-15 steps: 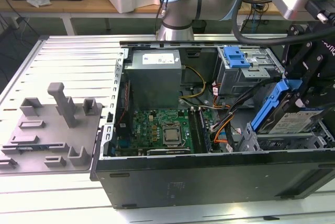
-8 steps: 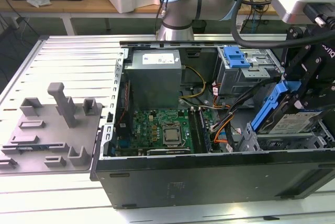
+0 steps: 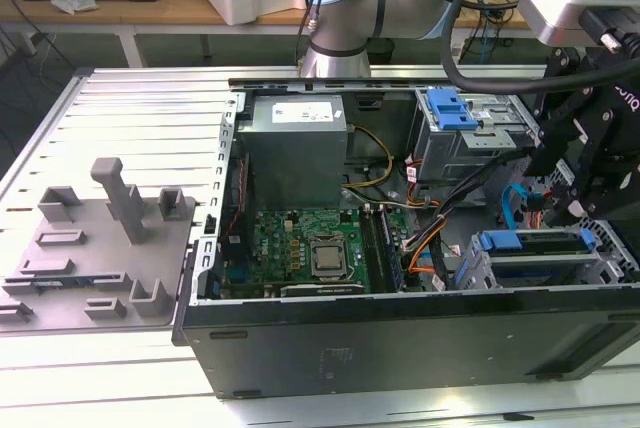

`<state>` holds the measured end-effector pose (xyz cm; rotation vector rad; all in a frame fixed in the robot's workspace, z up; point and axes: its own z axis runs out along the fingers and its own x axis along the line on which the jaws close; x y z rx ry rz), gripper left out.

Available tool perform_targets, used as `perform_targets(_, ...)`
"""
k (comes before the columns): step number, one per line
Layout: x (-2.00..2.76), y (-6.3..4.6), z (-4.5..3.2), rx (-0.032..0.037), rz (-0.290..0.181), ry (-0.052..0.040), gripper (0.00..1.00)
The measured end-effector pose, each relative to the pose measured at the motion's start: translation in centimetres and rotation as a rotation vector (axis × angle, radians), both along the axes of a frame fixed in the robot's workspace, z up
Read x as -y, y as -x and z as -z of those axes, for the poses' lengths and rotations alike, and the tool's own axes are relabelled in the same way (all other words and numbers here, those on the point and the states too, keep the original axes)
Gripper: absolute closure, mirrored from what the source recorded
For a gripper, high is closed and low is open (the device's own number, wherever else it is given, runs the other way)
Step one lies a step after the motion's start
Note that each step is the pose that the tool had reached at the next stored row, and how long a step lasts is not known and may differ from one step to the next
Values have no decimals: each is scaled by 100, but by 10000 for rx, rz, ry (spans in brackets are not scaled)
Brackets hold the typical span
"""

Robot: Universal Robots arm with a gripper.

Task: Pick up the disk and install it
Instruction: 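Insert the disk into the insertion slot, then insert the first disk wire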

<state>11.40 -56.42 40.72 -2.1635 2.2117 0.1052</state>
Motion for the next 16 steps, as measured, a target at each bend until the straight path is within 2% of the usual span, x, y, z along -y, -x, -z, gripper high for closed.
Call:
perform_targets(1, 0, 0, 0, 0, 0, 0, 44)
perform_targets(16, 0, 0, 5, 0, 0, 0, 44)
